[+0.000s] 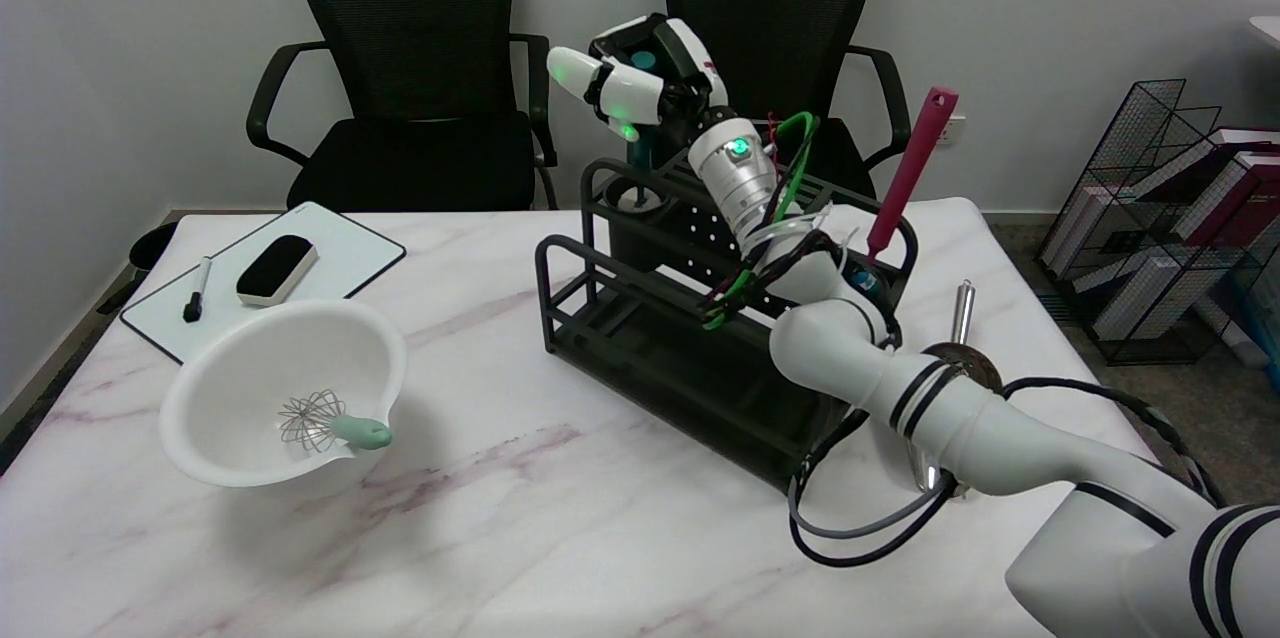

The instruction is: Pick up the blue sponge bottle brush.

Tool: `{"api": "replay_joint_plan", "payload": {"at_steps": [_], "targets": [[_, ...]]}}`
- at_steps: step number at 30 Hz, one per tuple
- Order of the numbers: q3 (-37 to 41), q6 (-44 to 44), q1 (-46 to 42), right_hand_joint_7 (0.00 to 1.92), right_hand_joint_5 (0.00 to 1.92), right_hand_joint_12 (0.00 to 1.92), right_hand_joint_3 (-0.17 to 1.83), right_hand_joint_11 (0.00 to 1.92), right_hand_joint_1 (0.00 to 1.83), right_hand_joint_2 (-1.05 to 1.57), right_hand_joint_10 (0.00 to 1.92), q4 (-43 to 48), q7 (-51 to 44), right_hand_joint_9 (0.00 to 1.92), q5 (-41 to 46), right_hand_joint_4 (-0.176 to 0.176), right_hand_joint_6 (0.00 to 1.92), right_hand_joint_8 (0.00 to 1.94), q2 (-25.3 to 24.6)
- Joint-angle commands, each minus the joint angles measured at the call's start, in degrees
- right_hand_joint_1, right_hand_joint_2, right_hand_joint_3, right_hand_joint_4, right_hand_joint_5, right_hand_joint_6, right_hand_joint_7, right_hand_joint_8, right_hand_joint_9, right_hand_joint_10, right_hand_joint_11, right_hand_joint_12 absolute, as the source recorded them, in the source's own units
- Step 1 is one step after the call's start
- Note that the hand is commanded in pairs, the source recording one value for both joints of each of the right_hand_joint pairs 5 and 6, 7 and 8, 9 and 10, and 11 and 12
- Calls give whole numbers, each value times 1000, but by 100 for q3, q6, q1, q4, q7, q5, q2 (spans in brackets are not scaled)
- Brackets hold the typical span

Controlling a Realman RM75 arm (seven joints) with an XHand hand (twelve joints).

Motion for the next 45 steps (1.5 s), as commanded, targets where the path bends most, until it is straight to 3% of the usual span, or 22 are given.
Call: {"api": "replay_joint_plan", "payload": {"at_steps": [1,12,26,34,45], "targets": [[34,-975,594,1920,1920,1920,417,1920,1122,1571,1920,181,3,1920,1,0,1920,1920,-6],[35,-1271,720,1920,1920,1920,437,1920,1131,1553,1920,344,-13,1920,-7,0,1920,1920,-4],[467,-1893,552,1920,1920,1920,457,1920,1148,1536,1920,1405,3,1920,33,0,1920,1920,602],[858,-2188,488,1920,1920,1920,445,1920,1140,1549,1920,1683,-13,1920,-15,0,1920,1920,698],[969,-1956,240,1920,1920,1920,442,1920,1136,1556,1920,2188,34,1920,55,0,1920,1920,849]]}}
